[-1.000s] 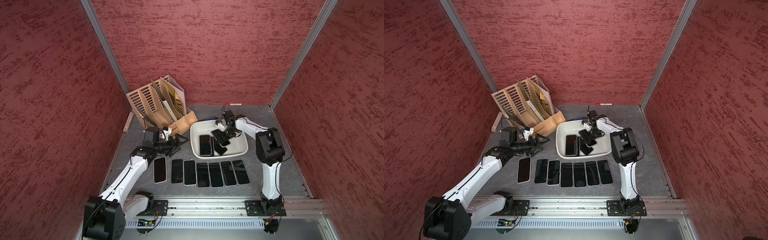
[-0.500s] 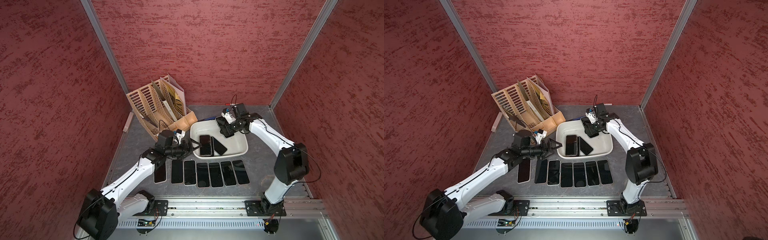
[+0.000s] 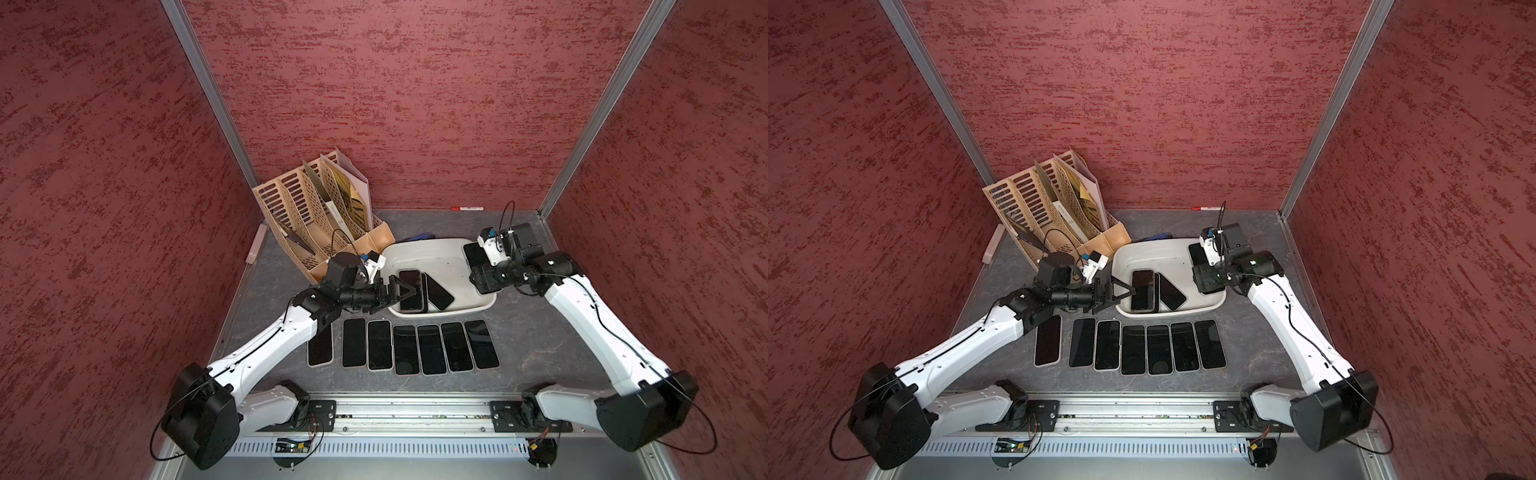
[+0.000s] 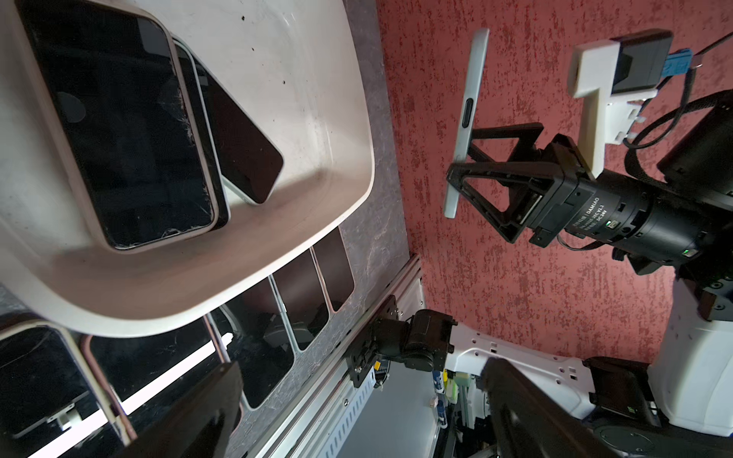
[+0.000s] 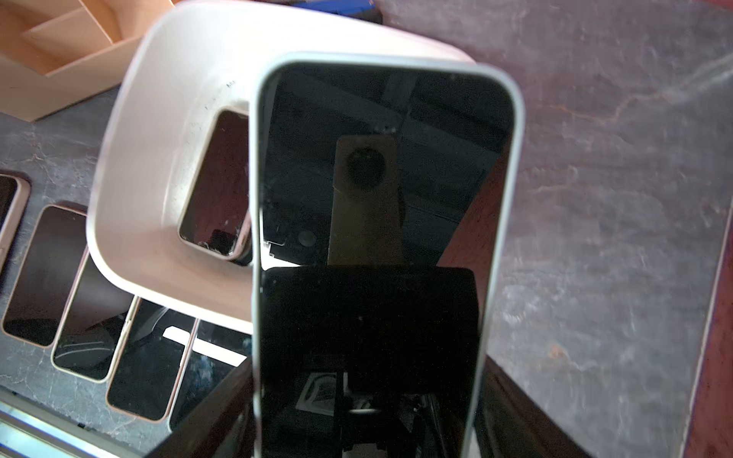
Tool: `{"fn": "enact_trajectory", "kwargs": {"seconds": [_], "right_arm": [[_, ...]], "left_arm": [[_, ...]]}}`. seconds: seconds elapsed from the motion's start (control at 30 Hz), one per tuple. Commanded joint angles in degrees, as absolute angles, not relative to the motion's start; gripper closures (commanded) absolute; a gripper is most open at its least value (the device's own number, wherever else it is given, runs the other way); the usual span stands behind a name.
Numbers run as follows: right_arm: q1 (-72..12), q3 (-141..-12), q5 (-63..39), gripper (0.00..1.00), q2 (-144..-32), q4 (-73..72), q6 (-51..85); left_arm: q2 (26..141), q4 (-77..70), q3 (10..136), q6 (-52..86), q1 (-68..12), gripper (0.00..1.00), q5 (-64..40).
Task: Take the phone out of the storage box
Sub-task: Place the phone at the center of the board.
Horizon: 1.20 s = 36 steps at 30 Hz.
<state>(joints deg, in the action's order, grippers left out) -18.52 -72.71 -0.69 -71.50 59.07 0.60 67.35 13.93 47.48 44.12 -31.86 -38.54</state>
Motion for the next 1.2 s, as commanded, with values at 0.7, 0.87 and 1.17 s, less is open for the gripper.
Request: {"fn": "enact_trajectory", "kwargs": {"seconds": [0.7,0.87,1.17], "right_arm": [[-7.0,-65.3,6.0,0.36,-72.9,60.8,16.0],[-2.6,-69.8,4.5,0.36,-82.9,55.1,12.1],[4.6,-74.9,2.7,0.36,-95.3,46.4,10.1]], "left_arm": [[57.8,30.6,46.2,29.5,-29.3,0.00,-37.9],[54.9,32.7,44.4,29.4,-27.2,0.00,-37.8],[57.2,32.7,45.1,29.2,-21.1,0.00,-38.5]]}}
